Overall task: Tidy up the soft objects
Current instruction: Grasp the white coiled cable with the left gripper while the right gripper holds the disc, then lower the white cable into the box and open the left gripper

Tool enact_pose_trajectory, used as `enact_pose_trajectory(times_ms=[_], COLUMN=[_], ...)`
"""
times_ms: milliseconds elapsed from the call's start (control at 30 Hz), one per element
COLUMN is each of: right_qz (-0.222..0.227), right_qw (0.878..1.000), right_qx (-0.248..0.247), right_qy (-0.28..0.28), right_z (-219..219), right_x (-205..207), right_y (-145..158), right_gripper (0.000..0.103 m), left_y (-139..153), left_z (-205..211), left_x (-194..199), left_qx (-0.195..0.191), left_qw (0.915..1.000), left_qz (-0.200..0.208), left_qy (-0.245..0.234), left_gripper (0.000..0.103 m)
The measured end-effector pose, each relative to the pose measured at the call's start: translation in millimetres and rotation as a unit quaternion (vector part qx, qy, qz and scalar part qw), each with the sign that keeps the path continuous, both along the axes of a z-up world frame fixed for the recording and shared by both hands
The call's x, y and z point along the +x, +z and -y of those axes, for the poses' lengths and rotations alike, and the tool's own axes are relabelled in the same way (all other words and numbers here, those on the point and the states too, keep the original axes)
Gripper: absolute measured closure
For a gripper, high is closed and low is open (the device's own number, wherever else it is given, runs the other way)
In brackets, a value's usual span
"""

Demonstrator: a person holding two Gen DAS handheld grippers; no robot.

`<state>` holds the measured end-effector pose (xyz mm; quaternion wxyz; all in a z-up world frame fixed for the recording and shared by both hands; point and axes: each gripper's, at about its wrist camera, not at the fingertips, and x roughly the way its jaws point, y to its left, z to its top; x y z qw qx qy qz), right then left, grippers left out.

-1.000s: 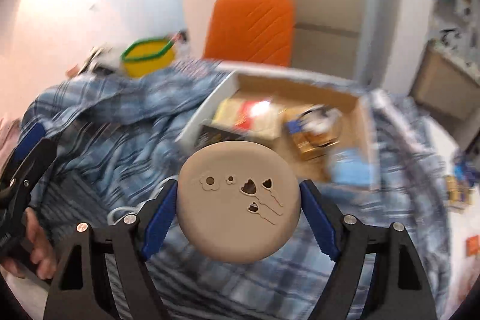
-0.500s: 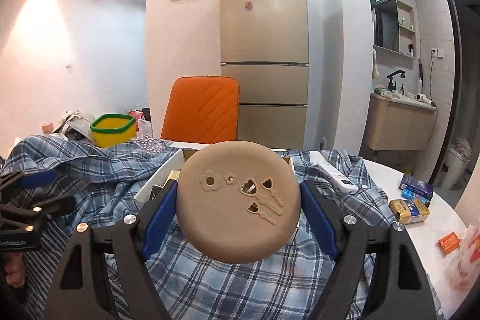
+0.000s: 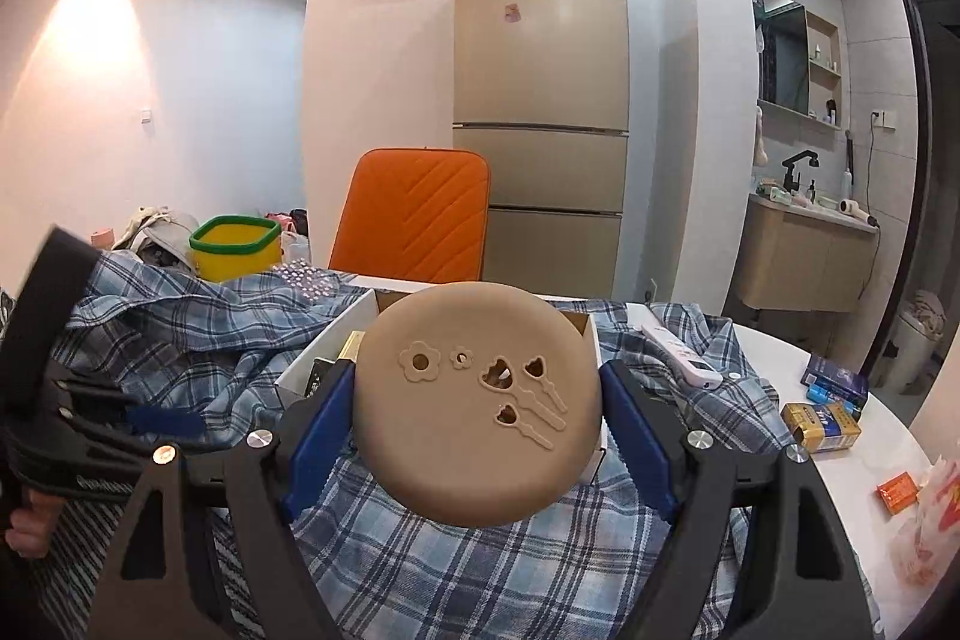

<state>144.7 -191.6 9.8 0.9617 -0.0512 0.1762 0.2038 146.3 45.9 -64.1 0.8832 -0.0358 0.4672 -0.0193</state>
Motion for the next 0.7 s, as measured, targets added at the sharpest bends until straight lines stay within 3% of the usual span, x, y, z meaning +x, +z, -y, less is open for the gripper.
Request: enact_pose_trajectory(times_ms=[300, 433, 567, 700], right_qz=[-0.004, -0.004, -0.003, -0.003], right_qw=[1.0, 1.0, 1.0, 1.0], right_qx=[0.002, 0.002, 0.004, 0.004], right_qy=[-0.004, -0.004, -0.005, -0.005], right_z=[2, 2, 2, 2], right_x=[1, 1, 0, 0], right_y=[0, 0, 1, 1], right_gripper=[0.021, 0.021, 0.021, 0.021], left_y=[-20, -26, -18, -4], left_z=[6, 7, 6, 10], left_x=[7, 5, 2, -8], left_qx=[0.013, 0.032, 0.033, 0.042], left_qw=[0.998, 0.9975, 0.9986, 0.999], left_qz=[-0.06, -0.062, -0.042, 0.005], left_qy=[-0.014, -0.012, -0.005, -0.015], left_gripper=[0.07, 0.07, 0.082, 0.083])
